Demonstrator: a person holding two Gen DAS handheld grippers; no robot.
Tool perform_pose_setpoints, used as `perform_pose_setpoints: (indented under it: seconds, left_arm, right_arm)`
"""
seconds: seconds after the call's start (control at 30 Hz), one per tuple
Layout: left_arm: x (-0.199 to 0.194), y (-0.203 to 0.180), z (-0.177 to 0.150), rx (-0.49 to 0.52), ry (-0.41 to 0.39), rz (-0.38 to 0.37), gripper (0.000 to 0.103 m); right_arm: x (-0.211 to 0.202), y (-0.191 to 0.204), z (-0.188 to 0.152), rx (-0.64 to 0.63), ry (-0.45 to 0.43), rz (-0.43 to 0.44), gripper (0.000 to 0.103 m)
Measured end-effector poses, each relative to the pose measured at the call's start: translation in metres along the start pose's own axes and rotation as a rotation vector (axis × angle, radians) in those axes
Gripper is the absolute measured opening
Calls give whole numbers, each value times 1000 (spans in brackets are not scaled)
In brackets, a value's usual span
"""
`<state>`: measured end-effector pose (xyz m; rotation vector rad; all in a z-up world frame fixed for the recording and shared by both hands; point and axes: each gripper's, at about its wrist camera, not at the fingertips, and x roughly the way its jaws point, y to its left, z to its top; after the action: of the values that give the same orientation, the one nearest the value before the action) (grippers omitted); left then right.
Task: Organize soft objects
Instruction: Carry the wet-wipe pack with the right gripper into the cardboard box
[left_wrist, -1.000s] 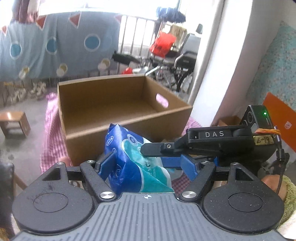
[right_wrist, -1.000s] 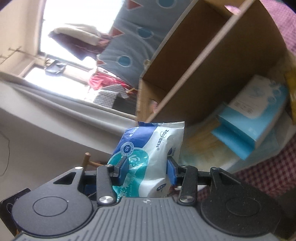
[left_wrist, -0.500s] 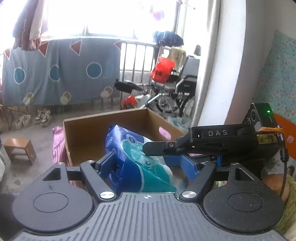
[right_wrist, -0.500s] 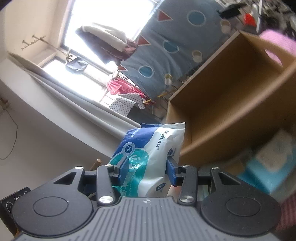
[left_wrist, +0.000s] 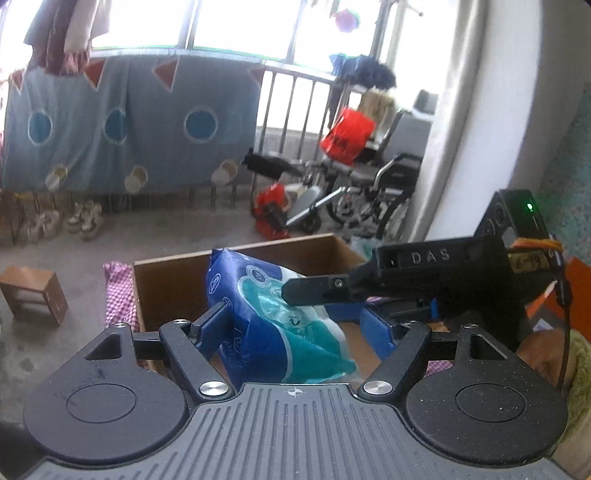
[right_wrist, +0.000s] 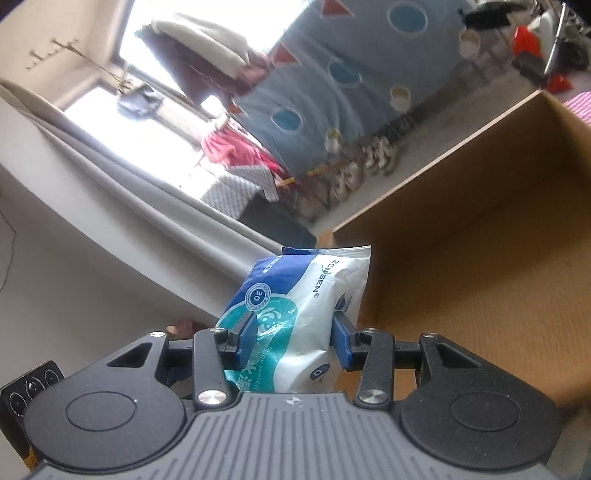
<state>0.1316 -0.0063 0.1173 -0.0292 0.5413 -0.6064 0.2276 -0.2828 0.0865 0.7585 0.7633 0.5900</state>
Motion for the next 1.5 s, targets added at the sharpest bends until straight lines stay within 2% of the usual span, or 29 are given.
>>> perform_pose_setpoints:
  seconds: [0.17, 0.4, 0.53, 0.6, 0.8, 1.03, 1.13, 1.27, 1.37, 1.5]
  left_arm:
    - [48, 33, 16, -44, 90, -12, 77]
    - [112, 55, 16, -48, 223, 73, 76]
    - [143, 63, 10, -26, 317, 156, 76]
    - [146, 65, 7, -22, 333, 184, 77]
    - [114, 63, 16, -58, 274, 135, 88]
    - [67, 64, 22, -99, 158, 99, 95]
    - [50, 61, 17, -93, 136, 102, 99]
    - [23, 61, 10, -122, 112, 100, 103]
    - [4, 67, 4, -142, 90, 116, 103]
    - [-18, 77, -12, -193, 75, 142, 103]
  right_arm:
    - [49, -25, 44, 34, 108, -50, 47]
    - [116, -74, 82, 83, 251, -124, 47]
    - [160, -101, 81, 82, 341, -218, 45]
    - [178, -110, 73, 89, 386, -262, 45]
    - [195, -106, 59, 79, 417, -286, 45]
    - [203, -105, 54, 124, 374, -322, 42]
    - [189, -105, 54, 160, 361, -287, 43]
    - [145, -89, 51, 119, 340, -255, 45]
    - [120, -84, 43, 88, 375, -271, 49]
    - [116, -91, 25, 121, 480, -308, 49]
